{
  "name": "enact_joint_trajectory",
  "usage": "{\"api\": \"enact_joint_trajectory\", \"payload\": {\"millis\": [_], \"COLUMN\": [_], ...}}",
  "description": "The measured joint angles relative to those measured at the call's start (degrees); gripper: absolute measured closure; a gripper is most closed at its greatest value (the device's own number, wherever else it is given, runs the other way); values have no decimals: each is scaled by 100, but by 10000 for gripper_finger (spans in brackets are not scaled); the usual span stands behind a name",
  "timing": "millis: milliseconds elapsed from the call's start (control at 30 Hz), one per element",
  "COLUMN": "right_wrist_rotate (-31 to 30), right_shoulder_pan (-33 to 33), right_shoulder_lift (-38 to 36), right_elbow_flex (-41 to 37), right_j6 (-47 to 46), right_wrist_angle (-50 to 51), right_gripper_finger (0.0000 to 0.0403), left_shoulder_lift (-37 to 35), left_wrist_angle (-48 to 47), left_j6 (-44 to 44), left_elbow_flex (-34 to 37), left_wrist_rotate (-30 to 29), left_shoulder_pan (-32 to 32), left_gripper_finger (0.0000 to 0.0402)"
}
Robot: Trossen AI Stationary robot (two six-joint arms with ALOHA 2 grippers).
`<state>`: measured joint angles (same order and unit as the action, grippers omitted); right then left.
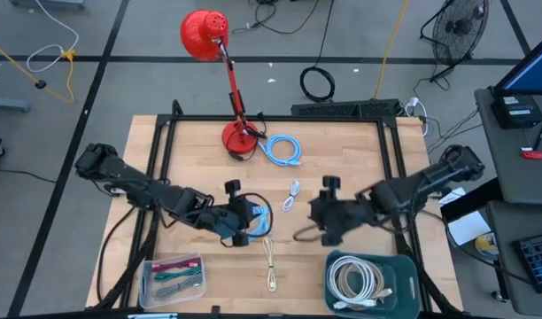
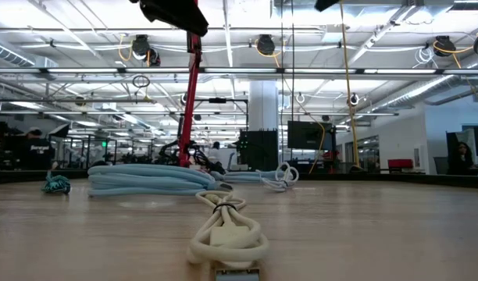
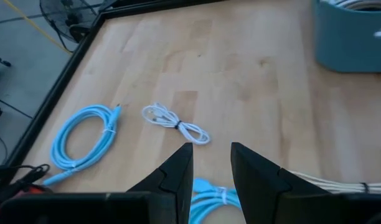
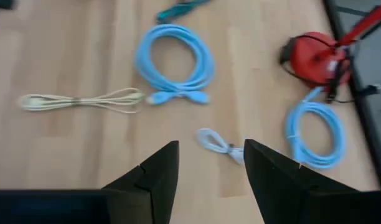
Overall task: Pick & Place USB Port
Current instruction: Put the blue black charger cable into the transparent bin
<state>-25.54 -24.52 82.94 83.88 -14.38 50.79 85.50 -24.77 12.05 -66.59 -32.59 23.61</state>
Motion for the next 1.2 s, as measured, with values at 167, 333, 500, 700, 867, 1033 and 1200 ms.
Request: {"api": "enact_joint_trajectory", "payload": {"millis": [167, 333, 500, 700, 867, 1033, 1200], "right_wrist_rotate": [7, 124, 783, 1792, 3032, 3830, 3913], "right_shoulder_pan": [583, 1092, 1674, 2497, 3170, 3484, 3491], "right_shoulder_lift": [0, 0, 0, 4, 52, 58, 68], "right_elbow_flex": [0, 0, -4, -492, -1252, -2006, -2494], "right_j6": [609, 1169, 1460, 1539, 1797, 1954, 1620], "right_wrist_angle": [-306, -791, -1094, -1467, -1838, -2465, -2983], "right_gripper_finger": [234, 234, 234, 234, 234, 237, 237], "left_shoulder_lift": [-1, -1, 0, -1, -1, -1, 0], "left_wrist_angle": [2, 0, -53, -196, -226, -214, -216], "left_j6": [209, 387, 608, 977, 1203, 1251, 1250], "left_elbow_flex": [0, 0, 0, 0, 0, 0, 0], "left_wrist_rotate": [-1, -43, -48, -53, -53, -131, -291], "left_shoulder_pan": [206, 366, 502, 656, 776, 827, 825], "left_gripper_finger": [289, 289, 289, 289, 289, 289, 289]}}
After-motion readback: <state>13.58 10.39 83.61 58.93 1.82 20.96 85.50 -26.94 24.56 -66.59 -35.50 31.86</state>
